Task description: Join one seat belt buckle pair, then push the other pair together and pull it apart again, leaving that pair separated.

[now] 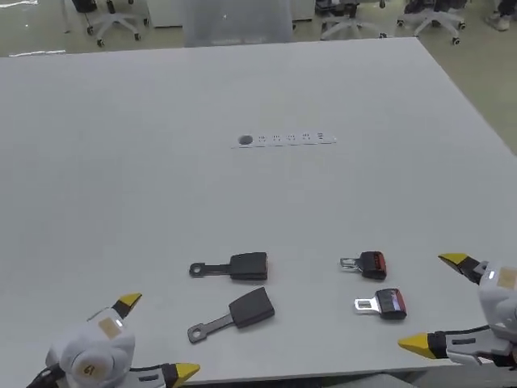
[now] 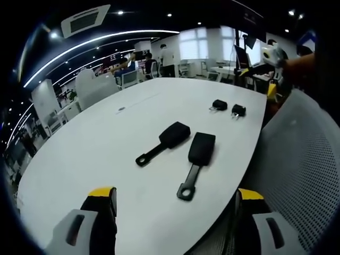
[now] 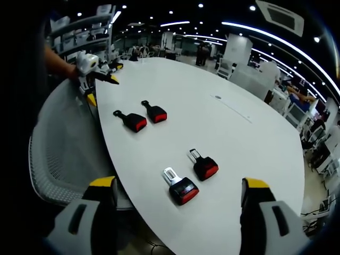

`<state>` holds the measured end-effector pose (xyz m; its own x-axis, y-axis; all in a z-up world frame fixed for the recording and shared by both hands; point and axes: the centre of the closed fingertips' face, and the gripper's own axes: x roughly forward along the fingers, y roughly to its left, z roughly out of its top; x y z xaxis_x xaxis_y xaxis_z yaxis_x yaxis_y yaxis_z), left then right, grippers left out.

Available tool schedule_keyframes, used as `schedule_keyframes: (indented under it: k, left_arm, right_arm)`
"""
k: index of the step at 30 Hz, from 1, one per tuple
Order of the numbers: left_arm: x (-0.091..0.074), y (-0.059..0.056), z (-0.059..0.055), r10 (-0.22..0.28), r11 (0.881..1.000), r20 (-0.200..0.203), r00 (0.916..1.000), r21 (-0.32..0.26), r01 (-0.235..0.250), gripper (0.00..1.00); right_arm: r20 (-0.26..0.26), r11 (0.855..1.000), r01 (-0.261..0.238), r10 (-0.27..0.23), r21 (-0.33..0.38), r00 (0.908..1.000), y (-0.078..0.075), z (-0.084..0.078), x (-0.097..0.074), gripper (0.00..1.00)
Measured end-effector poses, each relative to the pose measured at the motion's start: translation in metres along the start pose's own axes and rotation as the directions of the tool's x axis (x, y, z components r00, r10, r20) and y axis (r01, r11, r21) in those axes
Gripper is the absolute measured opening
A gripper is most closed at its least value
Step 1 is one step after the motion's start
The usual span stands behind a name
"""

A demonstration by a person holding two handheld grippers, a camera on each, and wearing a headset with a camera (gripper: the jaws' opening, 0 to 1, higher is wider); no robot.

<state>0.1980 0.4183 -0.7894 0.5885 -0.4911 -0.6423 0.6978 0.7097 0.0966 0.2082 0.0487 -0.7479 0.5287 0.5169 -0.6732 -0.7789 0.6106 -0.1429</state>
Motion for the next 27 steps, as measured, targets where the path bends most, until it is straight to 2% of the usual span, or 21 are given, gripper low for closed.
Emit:
schedule_keyframes:
  k: [9,12,15,16,18,22,24,26,27]
  left_arm:
    - [-0.001,-0.001,0.000,-0.001,1.000,-0.006,1.0000,0.000,0.001,0.93]
    - [-0.001,-0.002,-0.001,-0.008,1.000,-0.009,0.9999,0.003,0.008,0.92]
    - [0.000,-0.006,-0.002,-0.018,0.999,-0.026,0.9995,0.032,0.019,0.93]
    - [0.000,-0.006,-0.001,-0.020,0.996,-0.038,0.9991,0.088,0.023,0.94]
    - [0.001,-0.011,0.001,-0.041,0.989,-0.054,0.9977,0.142,0.048,0.94]
    - [0.005,-0.020,0.002,-0.077,0.980,-0.081,0.9937,0.178,0.090,0.91]
    - [0.007,-0.022,0.004,-0.096,0.980,-0.095,0.9909,0.167,0.111,0.88]
    - [0.008,-0.025,0.003,-0.120,0.980,-0.125,0.9849,0.142,0.137,0.76]
    - [0.011,-0.023,0.006,-0.116,0.979,-0.124,0.9855,0.153,0.134,0.74]
  right_arm:
    - [-0.006,1.000,0.002,-0.002,0.002,1.0000,0.000,-0.001,0.004,0.98]
    - [-0.024,1.000,-0.003,0.003,-0.021,0.9997,0.002,-0.005,0.004,0.97]
    - [-0.021,1.000,-0.005,0.005,-0.010,0.9998,0.003,-0.007,0.002,0.97]
    - [-0.024,1.000,-0.004,0.004,-0.010,0.9997,0.002,-0.009,0.002,0.96]
    - [-0.031,1.000,-0.005,0.004,-0.006,0.9995,0.002,-0.011,0.001,0.96]
    - [-0.063,1.000,-0.007,0.005,-0.031,0.9980,-0.003,-0.020,-0.002,0.95]
    - [-0.085,0.999,-0.027,0.025,-0.027,0.9961,-0.003,-0.024,-0.004,0.87]
    - [-0.108,0.999,-0.046,0.044,-0.013,0.9932,-0.002,-0.027,-0.005,0.77]
    - [-0.113,0.999,-0.047,0.047,0.000,0.9924,-0.003,-0.028,-0.005,0.75]
